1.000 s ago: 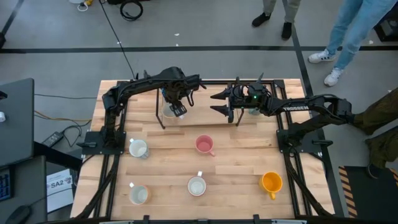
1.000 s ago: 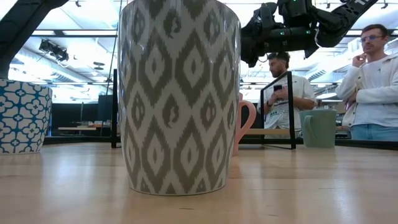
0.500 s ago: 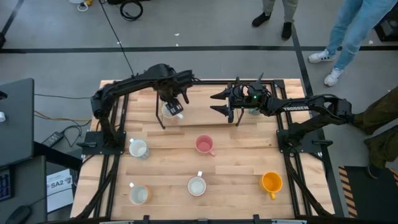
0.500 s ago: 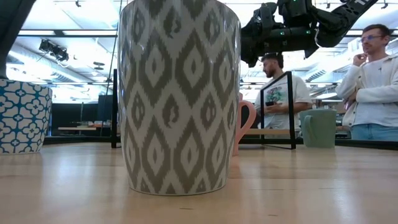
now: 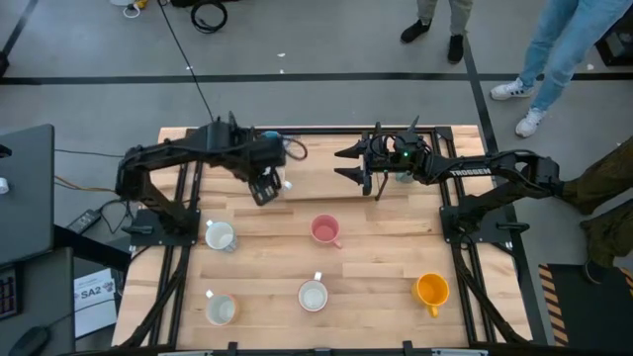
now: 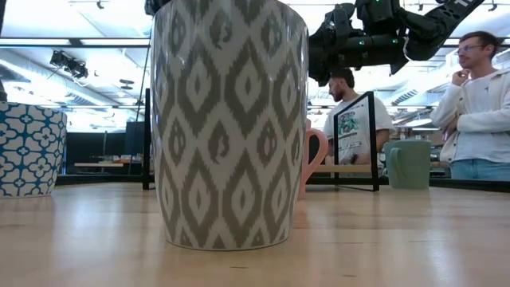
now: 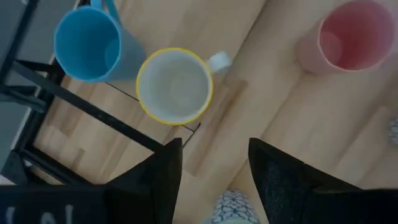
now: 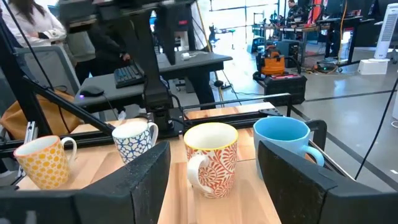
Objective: Place coffee mugs
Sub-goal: Put the blue patterned mug on the shelf
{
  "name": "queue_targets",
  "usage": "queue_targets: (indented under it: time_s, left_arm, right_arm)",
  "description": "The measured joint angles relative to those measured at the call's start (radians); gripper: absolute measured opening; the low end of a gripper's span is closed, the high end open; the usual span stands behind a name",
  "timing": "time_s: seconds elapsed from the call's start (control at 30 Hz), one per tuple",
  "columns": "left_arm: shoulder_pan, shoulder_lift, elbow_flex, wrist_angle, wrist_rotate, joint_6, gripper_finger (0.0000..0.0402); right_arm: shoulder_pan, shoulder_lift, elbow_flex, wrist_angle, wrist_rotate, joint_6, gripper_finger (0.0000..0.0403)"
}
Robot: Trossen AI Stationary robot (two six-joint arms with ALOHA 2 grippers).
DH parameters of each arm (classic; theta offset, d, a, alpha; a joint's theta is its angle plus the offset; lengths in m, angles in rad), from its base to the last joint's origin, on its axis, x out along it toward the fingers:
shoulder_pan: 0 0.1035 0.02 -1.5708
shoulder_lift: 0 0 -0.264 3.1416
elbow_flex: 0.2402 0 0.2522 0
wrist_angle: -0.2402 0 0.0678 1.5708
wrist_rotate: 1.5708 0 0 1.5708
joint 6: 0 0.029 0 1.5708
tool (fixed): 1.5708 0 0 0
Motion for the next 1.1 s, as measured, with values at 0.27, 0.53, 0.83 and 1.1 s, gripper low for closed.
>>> queue_targets:
  time_s: [0.27, 0.53, 0.83, 1.1]
  left_arm:
    - [-0.117, -0.130, -0.286, -0.004, 0.018, -0.112, 0.0190]
    - [-0.197, -0.263, -0.560, -0.001, 0.066, -0.190, 0.0190]
    - [-0.240, -0.292, -0.764, 0.050, 0.073, -0.158, 0.0190]
    - [-0.245, -0.291, -0.897, 0.163, 0.132, -0.077, 0.0190]
  right_arm:
    - [0.000, 0.000, 0.000, 0.001, 0.000, 0.000, 0.0250]
    - [0.000, 0.000, 0.000, 0.005, 0.000, -0.001, 0.0250]
    - [0.000, 0.000, 0.000, 0.004, 0.000, -0.002, 0.0250]
    - [0.000, 0.000, 0.000, 0.004, 0.000, -0.003, 0.0250]
